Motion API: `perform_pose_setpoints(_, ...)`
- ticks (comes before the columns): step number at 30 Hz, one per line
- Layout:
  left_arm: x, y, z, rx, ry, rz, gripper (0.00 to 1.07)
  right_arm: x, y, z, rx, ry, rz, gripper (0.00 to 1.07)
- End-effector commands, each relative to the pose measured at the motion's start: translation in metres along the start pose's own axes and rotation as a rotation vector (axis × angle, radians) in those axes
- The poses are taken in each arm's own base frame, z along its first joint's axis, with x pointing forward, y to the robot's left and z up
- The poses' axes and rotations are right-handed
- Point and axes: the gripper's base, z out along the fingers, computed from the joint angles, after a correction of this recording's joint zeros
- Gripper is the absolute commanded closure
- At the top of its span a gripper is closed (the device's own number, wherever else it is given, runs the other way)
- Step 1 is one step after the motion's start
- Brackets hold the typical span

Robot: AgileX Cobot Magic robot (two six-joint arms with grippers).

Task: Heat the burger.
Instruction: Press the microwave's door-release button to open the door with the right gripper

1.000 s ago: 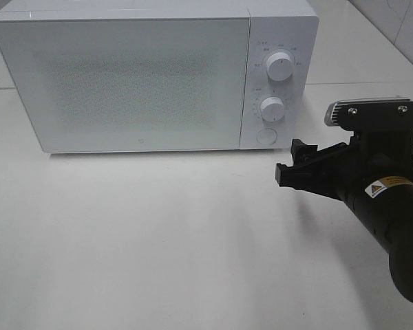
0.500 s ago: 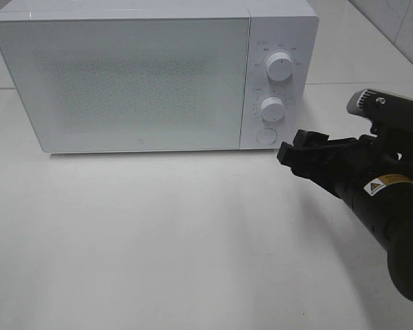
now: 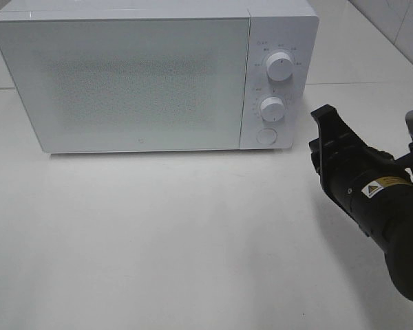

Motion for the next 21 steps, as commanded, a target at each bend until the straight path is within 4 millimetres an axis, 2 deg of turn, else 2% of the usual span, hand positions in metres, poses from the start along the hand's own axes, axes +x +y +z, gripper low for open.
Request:
perform_pose_setpoints(1, 0.0, 0.0, -0.002, 0.0, -0.032, -0.002, 0.07, 0.002, 0.001, 0.0, 0.005, 0.015, 0.183, 1.03)
perform_pose_setpoints(4, 0.0, 0.0, -0.002, 0.0, -0.032, -0.002, 0.07, 0.002, 0.001, 0.0, 0.01, 0.019, 0.252, 1.07)
perform_pose_setpoints(10, 0.0, 0.0, -0.002, 0.0, -0.032, -0.002, 0.07, 0.007, 0.0, 0.001, 0.052, 0.048, 0.347, 1.07)
perform_pose_setpoints(16, 0.0, 0.0, -0.002, 0.0, -0.032, -0.002, 0.07, 0.01, 0.001, 0.007, 0.045, 0.036, 0.344, 1.07)
perform_pose_setpoints(21, 0.0, 0.0, -0.002, 0.0, -0.032, -0.002, 0.07, 0.022, -0.001, 0.02, 0.057, 0.048, 0.329, 1.07)
